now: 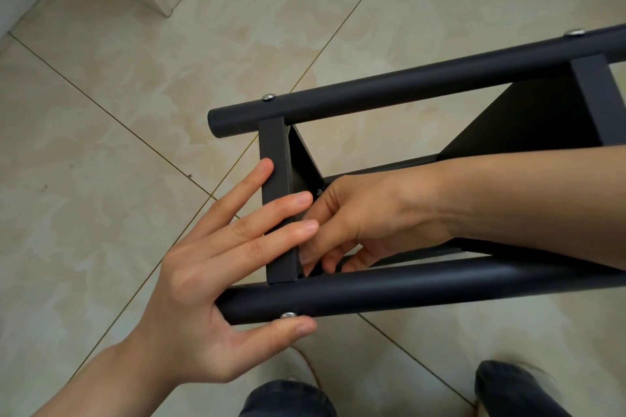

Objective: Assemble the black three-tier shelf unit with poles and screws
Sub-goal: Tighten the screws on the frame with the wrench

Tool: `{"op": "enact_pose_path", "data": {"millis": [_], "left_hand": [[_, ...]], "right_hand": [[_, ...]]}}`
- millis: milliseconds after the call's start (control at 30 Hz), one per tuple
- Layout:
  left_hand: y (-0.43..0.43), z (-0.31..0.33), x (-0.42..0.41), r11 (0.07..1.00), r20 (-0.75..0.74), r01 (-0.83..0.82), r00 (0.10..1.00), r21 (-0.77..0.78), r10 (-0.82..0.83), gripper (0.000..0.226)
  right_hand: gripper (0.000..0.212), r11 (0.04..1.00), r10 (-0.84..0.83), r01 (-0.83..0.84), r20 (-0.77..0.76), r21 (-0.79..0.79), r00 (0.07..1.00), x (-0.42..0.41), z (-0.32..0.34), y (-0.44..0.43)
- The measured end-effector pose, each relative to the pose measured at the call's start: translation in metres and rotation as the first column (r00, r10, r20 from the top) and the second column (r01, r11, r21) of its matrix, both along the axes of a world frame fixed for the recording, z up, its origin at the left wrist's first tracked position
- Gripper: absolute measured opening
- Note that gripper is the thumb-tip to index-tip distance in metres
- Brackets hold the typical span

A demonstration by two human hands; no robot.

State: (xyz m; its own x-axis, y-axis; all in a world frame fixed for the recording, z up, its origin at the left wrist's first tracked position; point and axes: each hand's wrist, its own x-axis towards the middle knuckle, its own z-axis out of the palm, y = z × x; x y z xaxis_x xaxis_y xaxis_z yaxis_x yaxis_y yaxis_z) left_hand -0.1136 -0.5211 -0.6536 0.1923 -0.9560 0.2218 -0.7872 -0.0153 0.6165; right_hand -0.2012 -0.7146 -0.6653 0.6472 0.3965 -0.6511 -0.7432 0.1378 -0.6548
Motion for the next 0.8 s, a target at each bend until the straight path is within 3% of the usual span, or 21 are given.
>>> {"op": "enact_pose_path", "data": {"millis": [433, 800], "left_hand": [[0.0002, -0.0001, 0.0004, 1.0, -0.005, -0.001, 1.0, -0.01, 0.001, 0.057], [0.0002, -0.0004, 0.0004, 1.0, -0.006, -0.002, 1.0, 0.002, 0.002, 0.056]], "right_hand": [[0.015, 0.999, 0.007, -0.008, 0.029, 0.044, 1.0, 0.0024, -0.0002, -0.0061], [0.007, 0.985, 0.067, -0.052, -0.086, 0.165, 0.994, 0.0091, -0.0051, -0.0094]]}}
